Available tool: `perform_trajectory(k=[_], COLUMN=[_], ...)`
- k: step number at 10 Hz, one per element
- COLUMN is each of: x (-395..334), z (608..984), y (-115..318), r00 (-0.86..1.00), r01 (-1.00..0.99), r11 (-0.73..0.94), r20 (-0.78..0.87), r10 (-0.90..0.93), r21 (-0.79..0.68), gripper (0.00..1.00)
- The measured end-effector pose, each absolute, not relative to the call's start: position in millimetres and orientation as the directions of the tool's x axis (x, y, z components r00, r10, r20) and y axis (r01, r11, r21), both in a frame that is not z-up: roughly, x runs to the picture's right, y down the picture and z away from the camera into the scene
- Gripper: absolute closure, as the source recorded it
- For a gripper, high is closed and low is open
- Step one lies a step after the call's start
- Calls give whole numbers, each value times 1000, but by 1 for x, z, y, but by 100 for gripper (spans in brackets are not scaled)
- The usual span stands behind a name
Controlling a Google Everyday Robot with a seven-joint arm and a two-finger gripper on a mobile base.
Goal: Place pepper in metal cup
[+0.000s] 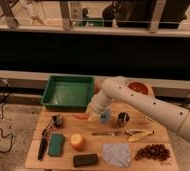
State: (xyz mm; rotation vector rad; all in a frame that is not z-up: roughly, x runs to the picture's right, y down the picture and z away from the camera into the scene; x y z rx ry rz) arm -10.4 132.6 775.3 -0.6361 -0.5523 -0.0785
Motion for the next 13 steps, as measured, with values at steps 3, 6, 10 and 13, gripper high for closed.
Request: perform_trajectory(k=[3,6,10,13], x=[20,45,67,65], z=[771,766,760,761], y=[120,113,105,105], r00=[874,887,894,894], r01=[189,143,84,87], r11=[819,832,843,843], r20=[473,442,413,415], r10=[111,132,171,169], r21=[-542,-536,-531,-531], gripper=[100,100,100,100])
